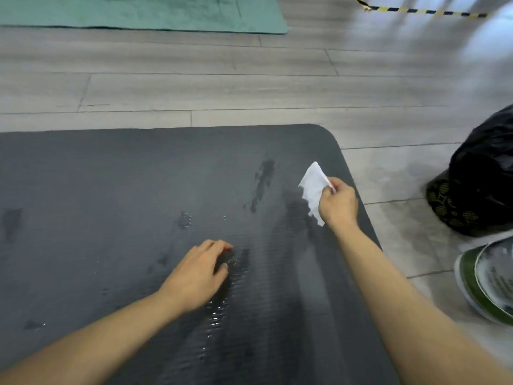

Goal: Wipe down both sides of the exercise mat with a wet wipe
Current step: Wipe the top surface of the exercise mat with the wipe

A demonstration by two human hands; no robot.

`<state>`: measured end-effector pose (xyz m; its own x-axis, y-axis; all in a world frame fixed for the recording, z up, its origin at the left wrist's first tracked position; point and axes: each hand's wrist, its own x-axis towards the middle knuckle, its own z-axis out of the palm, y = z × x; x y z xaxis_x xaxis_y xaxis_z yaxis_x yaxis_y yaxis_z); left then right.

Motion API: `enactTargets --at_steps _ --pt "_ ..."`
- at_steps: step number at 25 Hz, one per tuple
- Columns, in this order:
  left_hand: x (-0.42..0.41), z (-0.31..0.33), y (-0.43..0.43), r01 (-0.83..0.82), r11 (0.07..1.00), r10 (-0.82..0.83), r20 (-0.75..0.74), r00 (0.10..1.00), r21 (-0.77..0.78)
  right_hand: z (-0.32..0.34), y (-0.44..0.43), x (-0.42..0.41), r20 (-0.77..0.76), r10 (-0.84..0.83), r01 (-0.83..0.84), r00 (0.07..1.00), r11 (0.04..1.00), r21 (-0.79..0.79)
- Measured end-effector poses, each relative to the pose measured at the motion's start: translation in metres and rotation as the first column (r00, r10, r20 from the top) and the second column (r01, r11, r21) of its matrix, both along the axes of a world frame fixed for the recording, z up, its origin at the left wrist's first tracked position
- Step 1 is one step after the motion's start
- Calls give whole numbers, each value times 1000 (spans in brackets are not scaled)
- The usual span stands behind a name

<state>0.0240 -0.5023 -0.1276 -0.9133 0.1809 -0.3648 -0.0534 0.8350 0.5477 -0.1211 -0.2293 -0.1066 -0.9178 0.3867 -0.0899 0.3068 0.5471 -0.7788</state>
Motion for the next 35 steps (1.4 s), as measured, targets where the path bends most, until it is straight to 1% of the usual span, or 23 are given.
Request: enactTargets --at_steps 2,3,4,5,6,7,8,10,12,14,17,19,21,22,23,25,26,28,29,30,32,33,35 --pt "-23 -13 3 52 990 -60 -63 996 -128 -6 -4 -33 -322 139 -44 936 957 286" --pt "-33 -19 5 69 982 -85 -82 993 -177 -19 -7 -46 -354 246 -83 902 905 417" --pt "-41 -23 7 87 972 -109 -92 990 -218 -37 -12 -53 -273 373 -184 887 826 533" --pt "-49 -29 10 100 962 -132 -112 985 -254 -61 -16 -54 -97 482 -334 871 725 603" --pt "-57 -35 11 107 949 -155 -144 977 -296 -81 -20 -50 75 547 -471 834 632 616" --pt "-67 -40 11 111 937 -175 -171 970 -332 -98 -19 -47 175 561 -541 809 596 593" --pt "-80 -44 10 115 927 -188 -178 966 -356 -106 -17 -46 188 553 -547 812 609 574" --pt "-108 -54 9 92 921 -182 -207 961 -379 -107 -11 -50 108 521 -490 847 684 541" --pt "-137 -63 10 46 920 -151 -245 958 -389 -103 -10 -53 42 531 -471 847 711 523" --pt "-158 -72 8 -6 920 -109 -272 956 -391 -97 -11 -55 -3 516 -465 857 776 426" --pt "-168 -84 8 -42 915 -89 -303 949 -401 -59 -5 -81 -39 201 -194 979 971 142" --pt "-166 -84 6 -39 914 -94 -302 949 -405 -34 7 -127 -116 -76 84 990 994 70" --pt "-168 -84 6 -46 910 -94 -313 945 -413 -31 16 -168 -286 -149 195 946 971 137" --pt "-169 -84 5 -46 908 -94 -310 946 -416 -42 15 -180 -301 -85 159 950 960 229" --pt "-170 -84 5 -40 907 -97 -301 949 -420 -58 12 -188 -231 12 69 973 938 340" --pt "-170 -86 5 -40 911 -95 -303 948 -411 -95 -2 -198 5 147 -129 989 855 502" --pt "-169 -88 4 -44 913 -91 -307 947 -406 -104 -16 -202 57 189 -190 980 827 529" --pt "-170 -88 4 -42 915 -93 -311 946 -401 -108 -59 -209 11 375 -343 927 836 428" --pt "-171 -88 4 -39 916 -95 -312 945 -399 -105 -86 -208 -12 536 -488 844 777 398" --pt "-171 -88 5 -37 917 -97 -313 945 -396 -101 -111 -204 -11 695 -636 719 664 392" --pt "-170 -88 4 -38 922 -94 -316 944 -386 -102 -129 -200 37 851 -782 524 464 417" --pt "-169 -87 4 -39 922 -93 -318 944 -385 -101 -119 -202 36 850 -781 526 465 417" --pt "-169 -88 4 -42 920 -93 -322 942 -390 -104 -71 -209 13 671 -610 741 665 432"
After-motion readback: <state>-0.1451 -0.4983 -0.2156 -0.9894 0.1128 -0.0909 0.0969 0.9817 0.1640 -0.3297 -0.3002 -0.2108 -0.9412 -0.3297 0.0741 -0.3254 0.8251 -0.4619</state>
